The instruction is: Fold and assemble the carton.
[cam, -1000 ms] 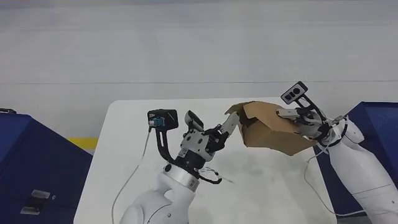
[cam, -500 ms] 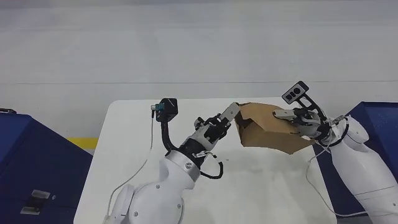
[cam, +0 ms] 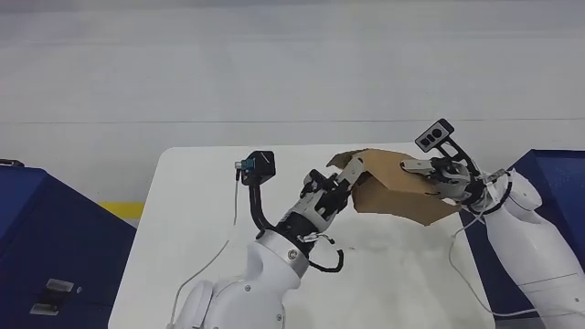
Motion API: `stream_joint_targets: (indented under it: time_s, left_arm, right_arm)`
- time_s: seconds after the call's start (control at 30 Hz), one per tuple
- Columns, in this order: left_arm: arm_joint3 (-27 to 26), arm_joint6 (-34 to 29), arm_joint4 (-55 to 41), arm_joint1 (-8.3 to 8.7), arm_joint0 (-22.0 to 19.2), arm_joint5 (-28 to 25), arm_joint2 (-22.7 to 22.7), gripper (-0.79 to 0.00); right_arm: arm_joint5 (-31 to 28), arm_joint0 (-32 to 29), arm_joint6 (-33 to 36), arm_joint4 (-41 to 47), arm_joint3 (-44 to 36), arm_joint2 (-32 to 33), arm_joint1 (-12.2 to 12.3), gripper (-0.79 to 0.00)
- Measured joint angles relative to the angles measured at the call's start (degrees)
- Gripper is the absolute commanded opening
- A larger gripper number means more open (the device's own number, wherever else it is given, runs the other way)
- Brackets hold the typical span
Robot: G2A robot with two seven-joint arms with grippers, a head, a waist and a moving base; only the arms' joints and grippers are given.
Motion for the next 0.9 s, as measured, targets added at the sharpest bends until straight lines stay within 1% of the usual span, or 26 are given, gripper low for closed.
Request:
stream_joint_targets:
  time_s: [0.07,0.17,0.23,0.33,0.4,0.43,0.53,0.6,0.67,0.7,0.77,0.83,0.9]
  left_arm:
    - [0.00,-0.17,0.40,0.06,0.02,-0.16,-0.01,-0.259]
    - [0.00,-0.73,1.11,0.18,0.19,-0.32,0.03,-0.342]
    - [0.00,-0.53,2.10,0.29,0.33,-0.85,0.01,-0.323]
    - [0.00,0.67,3.45,0.45,1.20,-1.91,0.03,-0.323]
    - [0.00,1.60,4.40,0.55,1.80,-2.87,-0.03,-0.351]
    - [0.00,2.01,4.61,0.57,2.02,-3.33,-0.07,-0.332]
    - [0.00,3.60,5.68,0.65,2.69,-4.66,-0.27,-0.342]
    - [0.34,4.61,6.16,0.74,3.56,-6.33,-0.08,-0.299]
    - [0.94,6.21,6.98,0.80,4.42,-7.85,0.37,-0.286]
    - [1.43,7.28,7.33,0.79,4.85,-8.67,0.73,-0.308]
    - [2.25,8.89,7.97,0.71,5.17,-9.36,1.34,-0.311]
    - [3.27,9.90,8.00,0.59,4.82,-10.26,2.10,-0.372]
    - [4.47,11.09,8.54,0.44,4.10,-10.69,3.12,-0.366]
  right_arm:
    - [-0.04,0.00,-0.08,-0.40,-0.06,0.05,-0.10,-0.785]
    - [-0.18,0.06,-0.21,-1.14,-0.19,0.26,-0.23,-0.785]
    - [-0.20,0.15,-0.34,-1.23,-0.32,0.55,-0.33,-0.785]
    - [-0.66,0.07,-0.41,-1.08,-0.56,1.05,-0.48,-0.785]
    - [-1.33,-0.16,-0.53,-1.13,-0.77,1.35,-0.60,-0.785]
    - [-1.62,-0.26,-0.55,-1.17,-0.89,1.45,-0.65,-0.785]
    - [-2.83,-0.68,-0.60,-0.90,-1.29,1.74,-0.88,-0.785]
    - [-3.88,-0.98,-0.90,-0.84,-1.53,2.00,-1.04,-0.785]
    - [-5.09,-1.26,-1.41,-0.91,-1.73,2.31,-1.17,-0.785]
    - [-5.89,-1.45,-1.75,-1.13,-1.92,2.52,-1.25,-0.785]
    - [-7.10,-1.72,-2.19,-1.53,-2.24,2.89,-1.37,-0.785]
    - [-8.07,-2.11,-2.65,-2.08,-2.72,3.18,-1.48,-0.785]
    - [-8.68,-2.52,-2.84,-2.94,-3.33,3.31,-1.58,-0.785]
